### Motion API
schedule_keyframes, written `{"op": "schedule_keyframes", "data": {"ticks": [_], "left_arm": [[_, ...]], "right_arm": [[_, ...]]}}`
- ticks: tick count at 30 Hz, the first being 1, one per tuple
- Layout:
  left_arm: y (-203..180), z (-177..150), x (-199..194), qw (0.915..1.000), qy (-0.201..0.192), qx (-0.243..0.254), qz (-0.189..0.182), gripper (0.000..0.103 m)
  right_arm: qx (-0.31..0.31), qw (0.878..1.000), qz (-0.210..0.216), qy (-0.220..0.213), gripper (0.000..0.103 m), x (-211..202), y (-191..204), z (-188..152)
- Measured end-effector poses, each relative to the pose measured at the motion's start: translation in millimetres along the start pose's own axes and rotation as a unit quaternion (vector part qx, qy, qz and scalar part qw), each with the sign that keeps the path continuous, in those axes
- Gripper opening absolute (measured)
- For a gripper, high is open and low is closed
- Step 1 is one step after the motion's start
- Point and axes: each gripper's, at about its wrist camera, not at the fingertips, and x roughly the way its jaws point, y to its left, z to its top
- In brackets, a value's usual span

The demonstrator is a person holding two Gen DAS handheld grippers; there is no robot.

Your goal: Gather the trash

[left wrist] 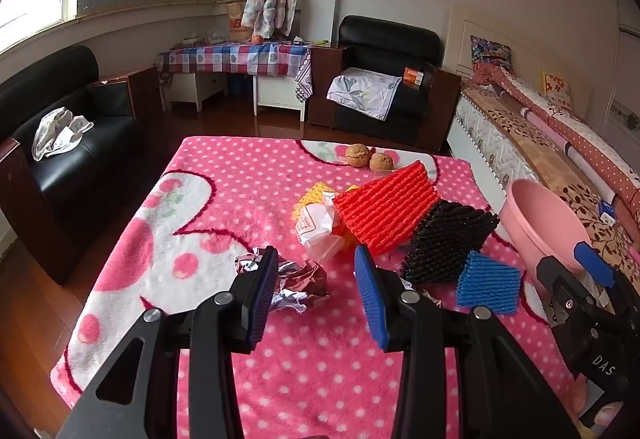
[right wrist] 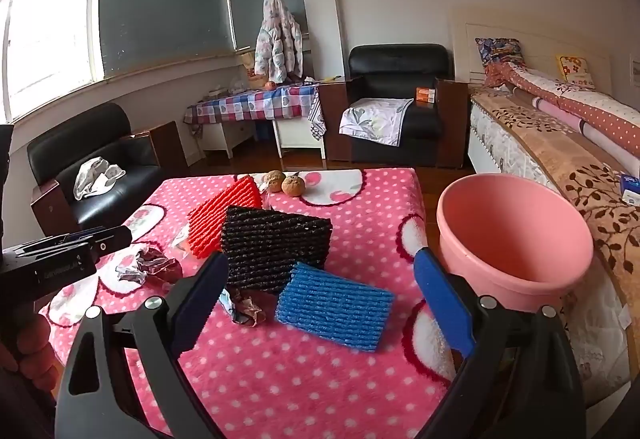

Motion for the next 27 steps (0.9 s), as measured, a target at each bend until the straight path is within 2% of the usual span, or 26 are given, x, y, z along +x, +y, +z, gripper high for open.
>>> {"op": "schedule_keyframes", "data": {"ticks": [27], "left_arm": [[-3.5, -1.8, 0.5, 1.0000, 0.002, -0.002, -0.001, 0.039]], "right_arm": [[-0.002, 1.000, -0.008, -0.006, 0.094, -0.9, -0.7, 0.3]]}}
